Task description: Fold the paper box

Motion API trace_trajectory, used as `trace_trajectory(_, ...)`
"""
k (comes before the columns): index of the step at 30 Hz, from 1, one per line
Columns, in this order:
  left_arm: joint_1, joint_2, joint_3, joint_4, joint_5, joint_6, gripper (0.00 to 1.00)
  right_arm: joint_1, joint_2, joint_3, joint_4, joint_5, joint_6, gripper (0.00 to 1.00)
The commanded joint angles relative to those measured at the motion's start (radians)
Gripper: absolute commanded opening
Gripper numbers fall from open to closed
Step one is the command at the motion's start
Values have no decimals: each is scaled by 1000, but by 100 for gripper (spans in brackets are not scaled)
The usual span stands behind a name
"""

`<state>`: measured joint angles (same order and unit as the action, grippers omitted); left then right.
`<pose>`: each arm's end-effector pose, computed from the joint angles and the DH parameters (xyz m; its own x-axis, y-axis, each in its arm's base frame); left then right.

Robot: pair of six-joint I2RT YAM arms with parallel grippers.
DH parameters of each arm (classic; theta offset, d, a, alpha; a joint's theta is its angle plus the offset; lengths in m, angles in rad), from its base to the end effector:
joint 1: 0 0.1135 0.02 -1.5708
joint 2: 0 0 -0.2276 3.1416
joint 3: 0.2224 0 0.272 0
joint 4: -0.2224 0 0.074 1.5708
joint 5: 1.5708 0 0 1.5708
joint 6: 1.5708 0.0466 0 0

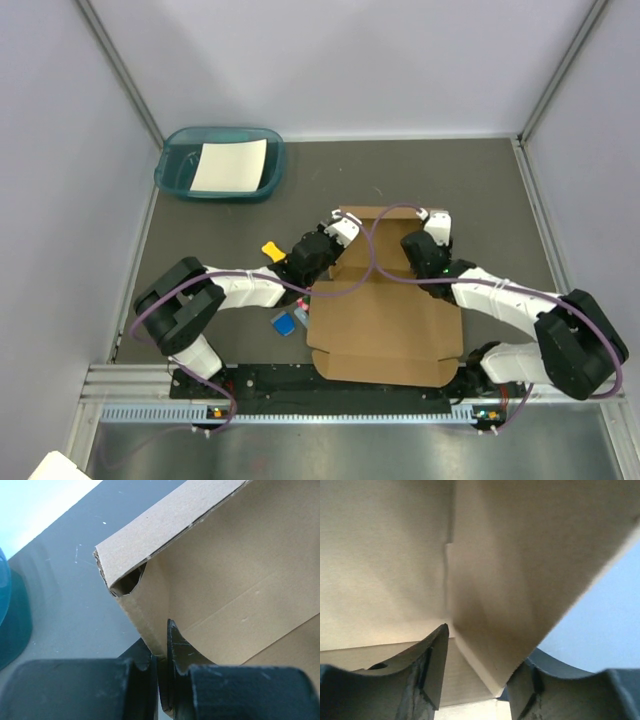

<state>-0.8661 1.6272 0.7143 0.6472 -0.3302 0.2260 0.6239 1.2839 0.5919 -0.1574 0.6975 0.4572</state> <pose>0.2424 -0.2618 0.1365 -0.0497 0.3857 -0.9213 0.5429 0.7847 0.2992 0.2371 0.1338 0.1263 -0.5925 -0.0096 -0.8055 0.1762 0.9742 -0.1412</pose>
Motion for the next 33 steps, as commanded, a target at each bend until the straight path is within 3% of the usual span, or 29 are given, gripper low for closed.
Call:
trace_trajectory(1, -54, -4, -12, -104, 211, 21, 0, 36, -60, 22, -8, -158, 66, 50)
trace_trajectory(9, -54, -12, -18, -103, 223, 22, 0, -19, -90, 74, -7, -119, 46, 59)
trace_trajectory(15, -53, -13, -21, -106, 220, 26, 0, -50, -132, 85, 76, -209, -26, 65)
trace_trajectory(21, -54, 2, -6, -123, 207, 24, 0, -50, -193, 66, 82, -242, -51, 76)
trace_trajectory(33, -54, 11, 8, -133, 166, 18, 0, -49, -368, -12, 75, -302, -63, 87)
